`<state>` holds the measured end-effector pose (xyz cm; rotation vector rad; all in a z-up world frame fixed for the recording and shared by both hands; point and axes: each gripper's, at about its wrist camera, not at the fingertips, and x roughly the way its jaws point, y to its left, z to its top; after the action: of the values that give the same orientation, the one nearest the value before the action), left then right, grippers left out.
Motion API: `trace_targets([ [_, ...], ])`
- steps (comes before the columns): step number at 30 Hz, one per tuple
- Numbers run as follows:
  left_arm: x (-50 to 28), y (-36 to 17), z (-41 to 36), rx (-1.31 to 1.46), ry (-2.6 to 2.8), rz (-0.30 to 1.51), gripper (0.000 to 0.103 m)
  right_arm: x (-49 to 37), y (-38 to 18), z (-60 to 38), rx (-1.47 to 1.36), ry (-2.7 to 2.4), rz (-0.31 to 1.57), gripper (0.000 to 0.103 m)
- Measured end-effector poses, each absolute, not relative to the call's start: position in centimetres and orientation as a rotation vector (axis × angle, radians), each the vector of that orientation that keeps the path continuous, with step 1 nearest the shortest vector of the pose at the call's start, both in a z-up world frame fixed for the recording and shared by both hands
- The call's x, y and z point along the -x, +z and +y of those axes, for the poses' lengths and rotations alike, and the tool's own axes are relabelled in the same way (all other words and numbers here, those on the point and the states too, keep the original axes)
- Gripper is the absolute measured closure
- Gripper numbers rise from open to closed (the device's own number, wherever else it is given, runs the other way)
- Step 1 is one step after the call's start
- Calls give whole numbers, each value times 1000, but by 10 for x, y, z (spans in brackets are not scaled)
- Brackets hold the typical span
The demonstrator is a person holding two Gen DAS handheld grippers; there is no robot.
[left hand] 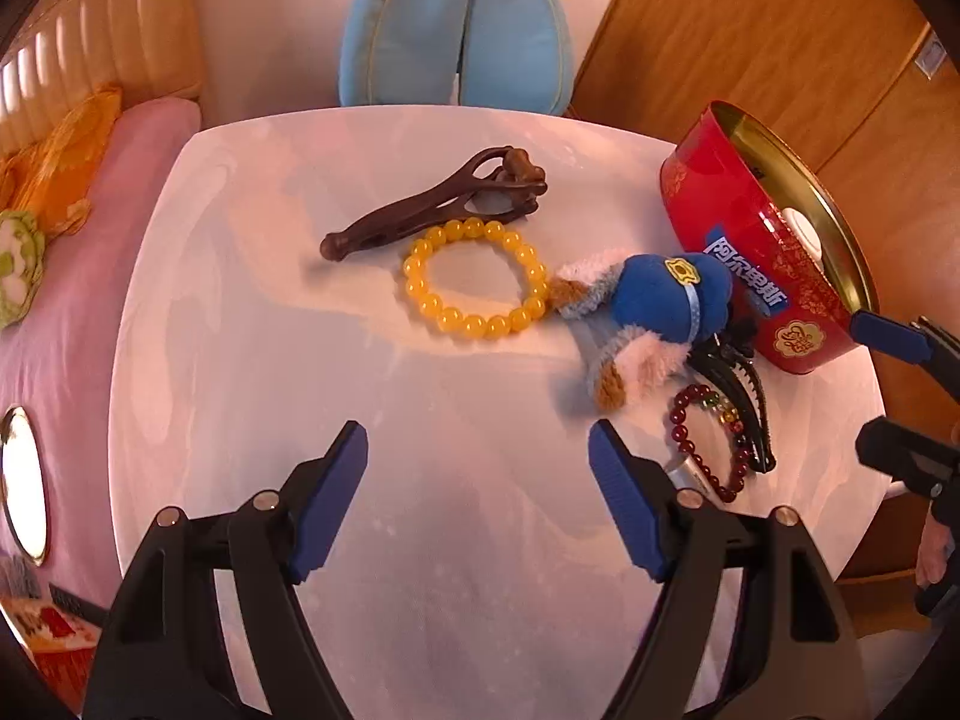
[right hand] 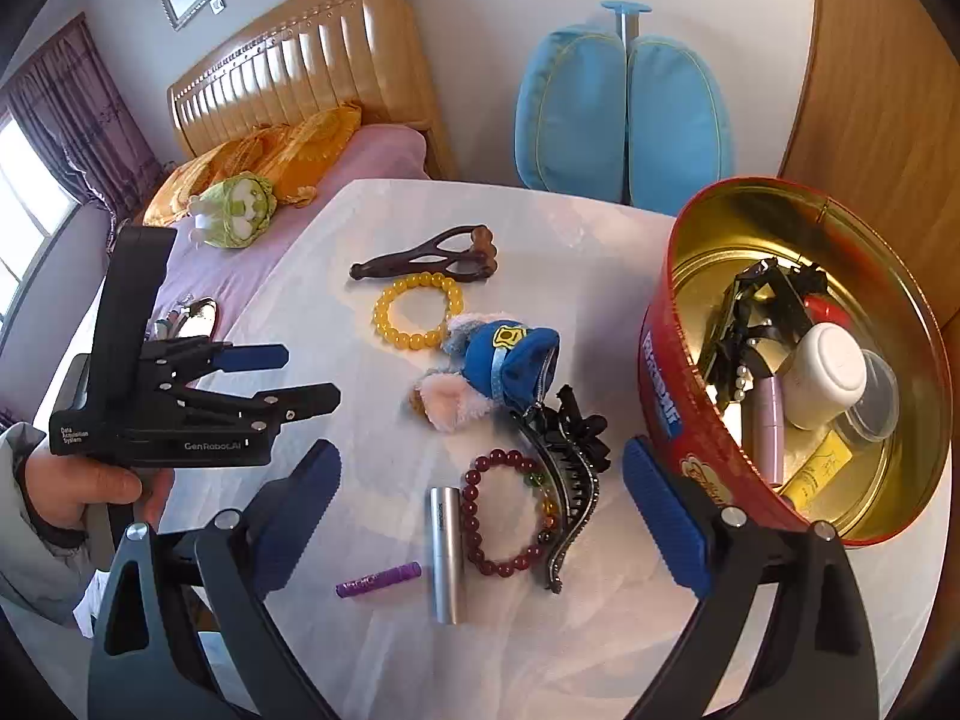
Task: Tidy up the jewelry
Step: 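Grasp the amber bead bracelet with the left tool while the right tool grasps the blue plush toy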
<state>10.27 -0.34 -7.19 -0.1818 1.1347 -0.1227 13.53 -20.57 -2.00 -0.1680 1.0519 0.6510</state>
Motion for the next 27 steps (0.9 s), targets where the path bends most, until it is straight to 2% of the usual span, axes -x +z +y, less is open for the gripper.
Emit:
trace_targets([
  [13, -171, -96, -36, -123, -450, 1101, 29, -156, -45, -190, 109, 509, 1126, 7],
  [18, -175, -101, -42, -202, -451, 1095, 74, -157, -51, -193, 95, 493, 1139, 7],
  [19, -177, -101, -40, -190, -449, 1100, 80, -158, -52, -194, 90, 491, 1142, 7],
  [20, -178, -101, -36, -172, -452, 1109, 92, -158, -52, -194, 87, 491, 1144, 7],
  [27, -161, -87, -15, -114, -403, 1073, 92, -173, -64, -174, 144, 485, 1142, 7],
])
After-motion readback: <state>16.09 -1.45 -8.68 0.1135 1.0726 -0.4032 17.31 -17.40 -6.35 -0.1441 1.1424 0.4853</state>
